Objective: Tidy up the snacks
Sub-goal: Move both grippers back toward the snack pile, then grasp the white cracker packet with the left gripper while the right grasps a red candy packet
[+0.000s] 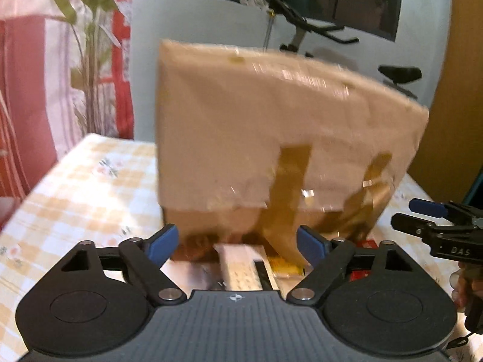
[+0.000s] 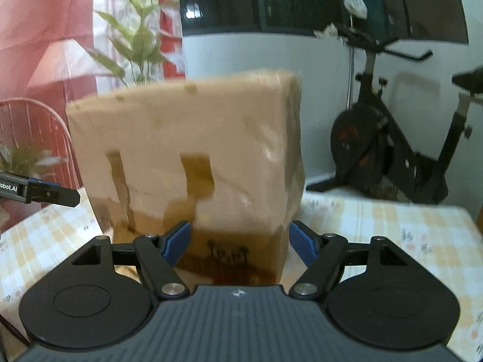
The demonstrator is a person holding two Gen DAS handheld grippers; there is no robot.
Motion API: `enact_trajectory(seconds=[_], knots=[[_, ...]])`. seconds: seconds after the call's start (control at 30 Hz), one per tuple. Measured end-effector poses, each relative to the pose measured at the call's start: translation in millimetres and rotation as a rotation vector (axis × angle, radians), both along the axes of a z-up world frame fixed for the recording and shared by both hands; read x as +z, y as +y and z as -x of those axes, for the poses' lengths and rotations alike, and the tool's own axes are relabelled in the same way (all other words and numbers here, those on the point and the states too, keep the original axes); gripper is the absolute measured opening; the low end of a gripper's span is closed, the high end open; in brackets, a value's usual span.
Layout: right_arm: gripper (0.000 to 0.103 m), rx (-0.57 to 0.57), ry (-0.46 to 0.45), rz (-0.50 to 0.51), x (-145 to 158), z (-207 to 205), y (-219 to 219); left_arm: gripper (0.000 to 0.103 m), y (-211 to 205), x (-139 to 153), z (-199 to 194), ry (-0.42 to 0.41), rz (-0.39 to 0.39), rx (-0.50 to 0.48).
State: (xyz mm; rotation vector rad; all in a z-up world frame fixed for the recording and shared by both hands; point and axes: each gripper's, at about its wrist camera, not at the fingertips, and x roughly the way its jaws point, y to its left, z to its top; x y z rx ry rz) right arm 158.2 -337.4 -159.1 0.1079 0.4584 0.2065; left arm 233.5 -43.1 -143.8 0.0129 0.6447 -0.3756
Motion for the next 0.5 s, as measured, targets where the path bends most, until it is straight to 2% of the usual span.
enact_trajectory(seconds=[0.17,0.27,0.4,0.5], knots=[[0.075,-0.023,0.063,0.005,-27.0,2.9,0.0,0.082,-14.9,-22.5,0.8,0.036,-0.038,-0.021],[0.075,-0.045,0.093,-0.005,-39.8,3.4,-1.7,0.08,-22.5,-32.1,0.8,0.028,-0.065,-0.029],[0.073,-0.075,0.121,-0.003,-47.9,-0.9,-0.4,0.071,-35.6,-43.5,-0.4,0.017,-0.13,-0.025],[0.073,-0.087,0.134,0.012,-47.7,-5.7,3.8,0.071,-39.6,-49.4,-2.9,0.031,-0.152,-0.03]])
